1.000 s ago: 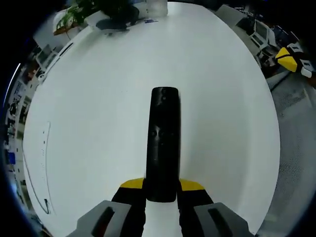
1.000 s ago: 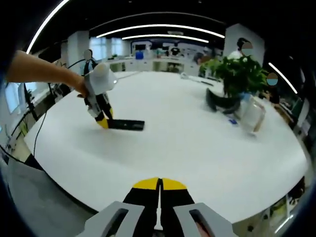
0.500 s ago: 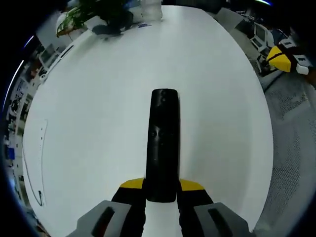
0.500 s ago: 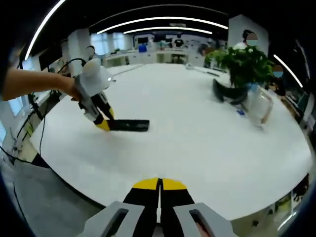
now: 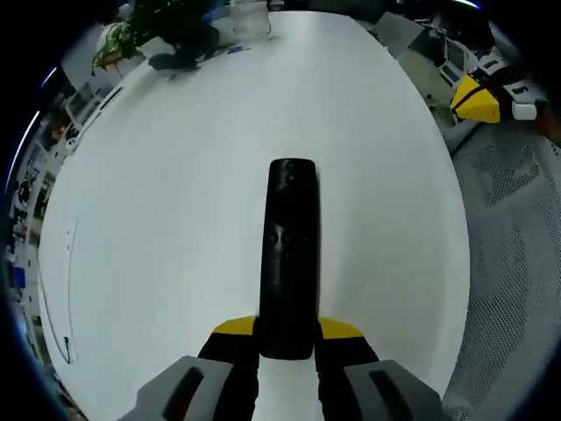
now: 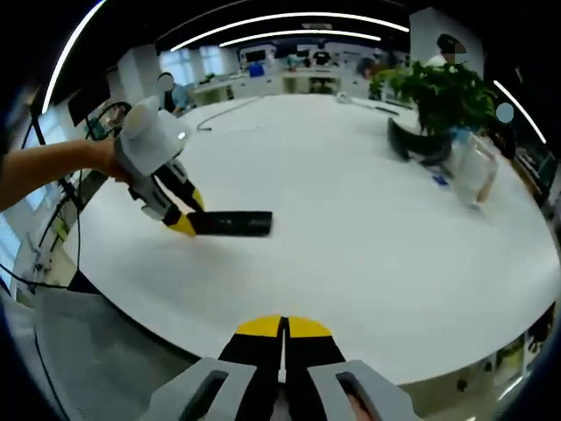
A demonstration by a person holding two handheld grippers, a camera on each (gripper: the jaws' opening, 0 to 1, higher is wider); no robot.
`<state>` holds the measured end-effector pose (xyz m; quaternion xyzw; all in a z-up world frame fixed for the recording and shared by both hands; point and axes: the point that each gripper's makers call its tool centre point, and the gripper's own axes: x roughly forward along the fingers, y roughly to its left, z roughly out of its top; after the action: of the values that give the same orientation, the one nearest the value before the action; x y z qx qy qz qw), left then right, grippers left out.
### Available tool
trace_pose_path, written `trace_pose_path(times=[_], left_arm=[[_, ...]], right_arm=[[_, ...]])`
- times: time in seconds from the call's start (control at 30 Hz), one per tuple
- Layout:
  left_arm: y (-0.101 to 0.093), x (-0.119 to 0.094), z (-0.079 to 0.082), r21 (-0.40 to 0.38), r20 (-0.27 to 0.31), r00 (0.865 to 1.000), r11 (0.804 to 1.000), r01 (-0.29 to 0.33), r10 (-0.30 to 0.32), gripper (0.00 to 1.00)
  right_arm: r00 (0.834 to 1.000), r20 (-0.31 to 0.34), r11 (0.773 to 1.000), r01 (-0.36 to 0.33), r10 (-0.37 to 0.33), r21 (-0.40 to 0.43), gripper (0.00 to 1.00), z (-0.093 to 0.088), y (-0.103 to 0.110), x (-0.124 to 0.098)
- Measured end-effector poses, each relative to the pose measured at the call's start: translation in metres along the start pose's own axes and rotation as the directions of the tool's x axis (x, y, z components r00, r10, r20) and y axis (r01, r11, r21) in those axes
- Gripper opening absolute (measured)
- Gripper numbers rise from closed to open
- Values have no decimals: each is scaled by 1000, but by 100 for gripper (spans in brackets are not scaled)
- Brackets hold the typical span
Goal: Press the specified remote control buttons in sequence, fully releasing each button before pressing the next.
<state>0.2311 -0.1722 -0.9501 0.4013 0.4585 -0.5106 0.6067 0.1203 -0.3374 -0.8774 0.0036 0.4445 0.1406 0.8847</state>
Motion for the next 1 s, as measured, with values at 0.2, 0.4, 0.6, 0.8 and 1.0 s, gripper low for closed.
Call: trace_pose_path(times=[0.2, 0.4, 0.6, 0.8, 1.0], left_arm=[[-18, 0, 0, 23, -6, 1000, 1000, 4, -4, 23], [-31, -2, -1, 20, -1, 1000, 1000, 6, -6, 23], [-47, -2, -3, 18, 0, 1000, 1000, 3, -3, 23], [-63, -4, -5, 6, 10, 1000, 1000, -1, 1, 23], [-78, -5, -6, -13, 50, 999, 1000, -6, 7, 23]], right_arm=[[1000, -12, 999, -20, 20, 30, 0, -2, 2, 0], [999, -35, 999, -17, 18, 44, 0, -6, 1, 1], [999, -41, 999, -18, 20, 42, 0, -8, 3, 1], [999, -44, 999, -30, 31, 23, 0, -8, 6, 1], [998, -50, 999, -39, 39, 5, 0, -9, 8, 2]])
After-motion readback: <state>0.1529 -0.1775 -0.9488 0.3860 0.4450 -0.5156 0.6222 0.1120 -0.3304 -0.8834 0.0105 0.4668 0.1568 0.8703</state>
